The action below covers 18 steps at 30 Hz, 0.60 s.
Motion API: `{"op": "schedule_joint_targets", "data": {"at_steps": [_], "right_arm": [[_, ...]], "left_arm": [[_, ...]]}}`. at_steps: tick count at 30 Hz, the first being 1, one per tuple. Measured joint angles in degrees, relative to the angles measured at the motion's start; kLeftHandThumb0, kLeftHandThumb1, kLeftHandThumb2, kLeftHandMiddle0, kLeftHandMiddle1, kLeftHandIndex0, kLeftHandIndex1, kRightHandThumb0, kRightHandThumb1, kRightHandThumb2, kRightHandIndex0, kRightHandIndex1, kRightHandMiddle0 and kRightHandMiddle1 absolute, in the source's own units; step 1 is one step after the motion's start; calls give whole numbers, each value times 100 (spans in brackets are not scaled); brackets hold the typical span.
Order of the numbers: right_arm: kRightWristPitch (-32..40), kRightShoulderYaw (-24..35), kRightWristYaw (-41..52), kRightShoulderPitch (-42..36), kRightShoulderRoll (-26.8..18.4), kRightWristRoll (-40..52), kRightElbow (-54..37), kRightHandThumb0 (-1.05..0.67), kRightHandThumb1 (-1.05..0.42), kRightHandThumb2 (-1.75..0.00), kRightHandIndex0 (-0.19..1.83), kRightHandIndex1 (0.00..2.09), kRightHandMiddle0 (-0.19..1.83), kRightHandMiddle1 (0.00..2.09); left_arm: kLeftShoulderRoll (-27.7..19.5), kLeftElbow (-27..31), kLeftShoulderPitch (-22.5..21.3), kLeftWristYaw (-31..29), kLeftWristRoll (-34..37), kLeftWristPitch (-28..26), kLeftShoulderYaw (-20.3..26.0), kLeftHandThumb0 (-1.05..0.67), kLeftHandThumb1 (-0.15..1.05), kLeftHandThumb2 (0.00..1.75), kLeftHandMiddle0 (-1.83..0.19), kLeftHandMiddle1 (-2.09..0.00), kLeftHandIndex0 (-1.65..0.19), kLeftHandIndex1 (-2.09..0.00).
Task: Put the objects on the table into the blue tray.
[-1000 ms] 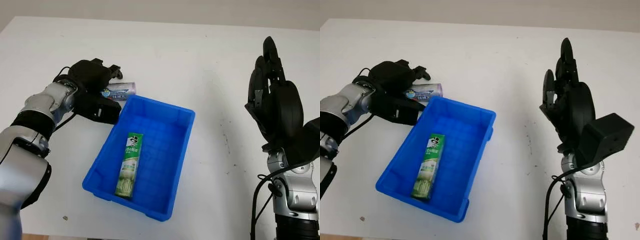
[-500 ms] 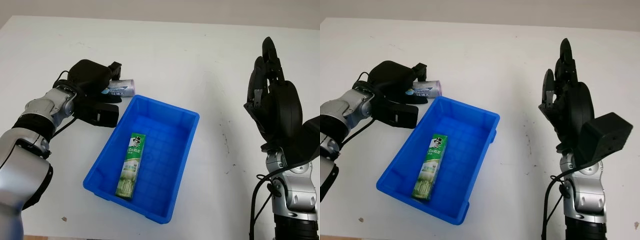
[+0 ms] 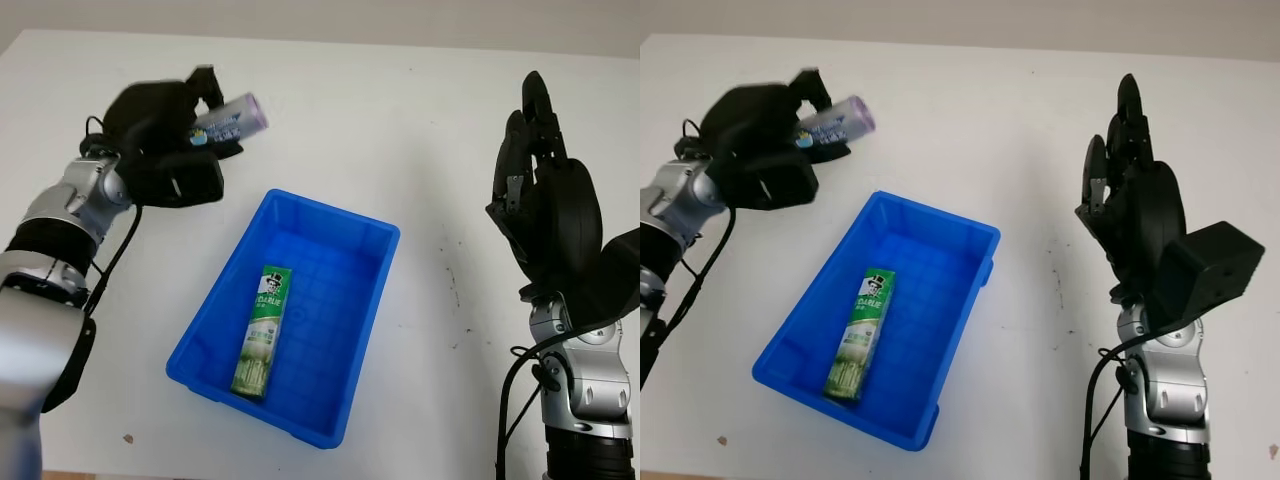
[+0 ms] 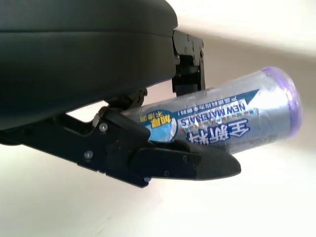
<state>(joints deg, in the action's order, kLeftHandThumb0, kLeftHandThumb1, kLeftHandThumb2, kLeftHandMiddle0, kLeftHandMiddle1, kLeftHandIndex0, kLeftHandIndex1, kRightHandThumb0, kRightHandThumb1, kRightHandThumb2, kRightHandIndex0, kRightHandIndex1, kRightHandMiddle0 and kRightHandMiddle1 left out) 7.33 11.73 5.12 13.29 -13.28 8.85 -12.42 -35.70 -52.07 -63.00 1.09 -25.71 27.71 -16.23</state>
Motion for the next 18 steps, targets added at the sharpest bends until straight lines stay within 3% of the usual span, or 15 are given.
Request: {"op": "schedule_joint_targets", "data": {"at_steps": [5,9,11,13,18], "right_arm": [[0,-42,-2,4,0,-67,1,-55,-105,-76,-16,6,-15,6],[-2,-64,-2,4,-1,-121,30,-55,-105,-78,-16,6,-15,5],[-8,-79,9,8,-1,-127,54,-56,-105,-77,-17,5,-17,5],[-11,-92,22,9,0,-134,80,-56,-105,-77,-17,5,-16,5],[-10,-123,19,20,0,-164,86,-58,-105,-75,-16,5,-15,5]], "left_arm": [[-18,2279,804,-919,796,-463,551,-41,105,43,-90,-209,-49,-209],[-87,4063,1701,-1603,1130,-1014,794,-45,105,46,-78,-209,-27,-209],[-135,4875,2080,-1951,1184,-1402,863,-46,105,46,-78,-209,-25,-194],[-241,5683,2461,-2324,1292,-1692,958,-46,105,47,-82,-209,-23,-203],[-606,6897,2720,-3519,1569,-2094,974,-52,105,43,-78,-209,-9,-206]]}}
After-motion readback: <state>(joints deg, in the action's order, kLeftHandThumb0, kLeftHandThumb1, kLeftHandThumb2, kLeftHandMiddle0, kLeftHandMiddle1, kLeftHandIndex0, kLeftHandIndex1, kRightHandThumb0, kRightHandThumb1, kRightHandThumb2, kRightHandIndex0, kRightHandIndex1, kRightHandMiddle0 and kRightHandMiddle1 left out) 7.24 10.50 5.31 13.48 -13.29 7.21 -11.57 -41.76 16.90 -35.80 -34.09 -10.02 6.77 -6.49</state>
